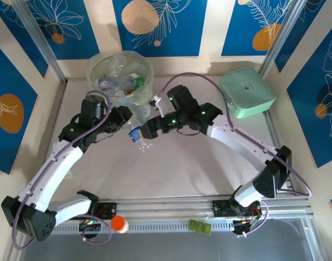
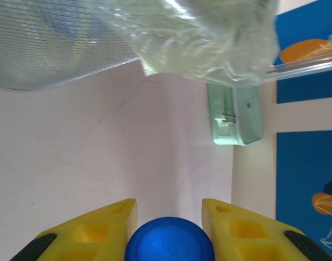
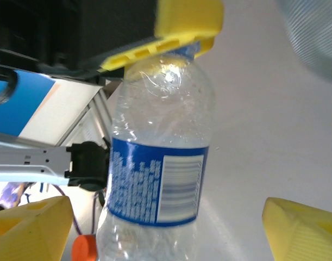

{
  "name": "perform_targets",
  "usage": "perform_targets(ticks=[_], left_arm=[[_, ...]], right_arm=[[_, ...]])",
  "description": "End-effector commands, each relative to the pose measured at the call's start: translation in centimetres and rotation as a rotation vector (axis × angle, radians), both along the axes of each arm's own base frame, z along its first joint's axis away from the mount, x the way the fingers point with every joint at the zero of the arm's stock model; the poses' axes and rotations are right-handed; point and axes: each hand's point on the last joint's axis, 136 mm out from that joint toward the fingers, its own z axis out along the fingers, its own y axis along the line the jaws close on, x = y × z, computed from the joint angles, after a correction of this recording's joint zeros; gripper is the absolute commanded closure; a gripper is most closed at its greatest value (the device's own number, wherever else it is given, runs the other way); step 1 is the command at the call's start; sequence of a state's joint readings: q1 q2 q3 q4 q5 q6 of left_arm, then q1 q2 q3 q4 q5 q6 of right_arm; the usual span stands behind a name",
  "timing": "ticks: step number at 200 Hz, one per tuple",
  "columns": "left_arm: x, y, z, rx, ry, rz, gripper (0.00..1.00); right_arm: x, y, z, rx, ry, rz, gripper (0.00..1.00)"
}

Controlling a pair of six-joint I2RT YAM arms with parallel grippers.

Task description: Put the plastic bottles in the bin

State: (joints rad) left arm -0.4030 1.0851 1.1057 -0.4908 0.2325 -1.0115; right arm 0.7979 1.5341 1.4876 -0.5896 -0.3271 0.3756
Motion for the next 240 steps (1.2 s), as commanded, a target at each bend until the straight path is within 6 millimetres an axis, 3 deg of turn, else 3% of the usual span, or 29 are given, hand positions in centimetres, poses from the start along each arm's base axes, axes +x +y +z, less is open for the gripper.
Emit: perform_targets(ticks=[1, 19, 39, 65, 72, 87, 98, 132, 144, 162, 186, 210, 240], left_arm=[[-0.7, -0.6, 2.6, -0.021, -0.096, -0.054, 0.86], [-0.8, -0.5, 3.1, -0.024, -0.114, -0.048, 0.87], [-0.7, -0.4, 3.6, -0.022, -0.127, -0.045, 0.87], [-0.7, -0.6, 4.0, -0.030, -0.129, -0.057, 0.82], [-0.8, -0.7, 4.2, -0.032, -0.139, -0.066, 0.72], [-1.2, -0.8, 5.5, -0.015, -0.228, -0.105, 0.30], [-1.4, 0.4, 6.5, 0.042, -0.300, -0.079, 0.00], [-3.8, 6.0, 12.2, 0.316, -0.616, 0.058, 0.01], [-4.2, 8.4, 12.4, 0.397, -0.603, 0.152, 0.01], [-4.4, 11.2, 11.0, 0.436, -0.527, 0.293, 0.01], [-4.7, 12.4, 9.7, 0.457, -0.486, 0.350, 0.01], [-4.8, 12.8, 9.8, 0.494, -0.495, 0.358, 0.01], [-5.0, 13.4, 10.4, 0.550, -0.511, 0.372, 0.01]], right_arm=[[-0.9, 1.8, 0.0, 0.035, 0.116, 0.035, 0.11], [-1.2, 2.7, 0.1, 0.066, 0.157, 0.051, 0.15], [-1.4, 3.0, 0.7, 0.087, 0.156, 0.055, 0.26], [-1.4, 2.8, 1.3, 0.115, 0.142, 0.036, 0.50], [-1.4, 2.7, 1.4, 0.121, 0.138, 0.033, 0.56], [-1.3, 2.4, 1.9, 0.133, 0.117, 0.020, 0.59], [-1.1, 2.1, 2.3, 0.134, 0.098, 0.009, 0.58], [2.1, -0.1, 4.7, 0.136, 0.019, -0.100, 0.58], [4.1, -1.1, 5.7, 0.141, -0.006, -0.165, 0.58], [7.1, -2.1, 7.3, 0.148, -0.046, -0.242, 0.58], [11.3, -2.8, 8.5, 0.139, -0.094, -0.323, 0.58], [15.4, -2.4, 8.7, 0.072, -0.177, -0.370, 0.58], [19.6, -1.0, 7.7, -0.007, -0.219, -0.411, 0.58]])
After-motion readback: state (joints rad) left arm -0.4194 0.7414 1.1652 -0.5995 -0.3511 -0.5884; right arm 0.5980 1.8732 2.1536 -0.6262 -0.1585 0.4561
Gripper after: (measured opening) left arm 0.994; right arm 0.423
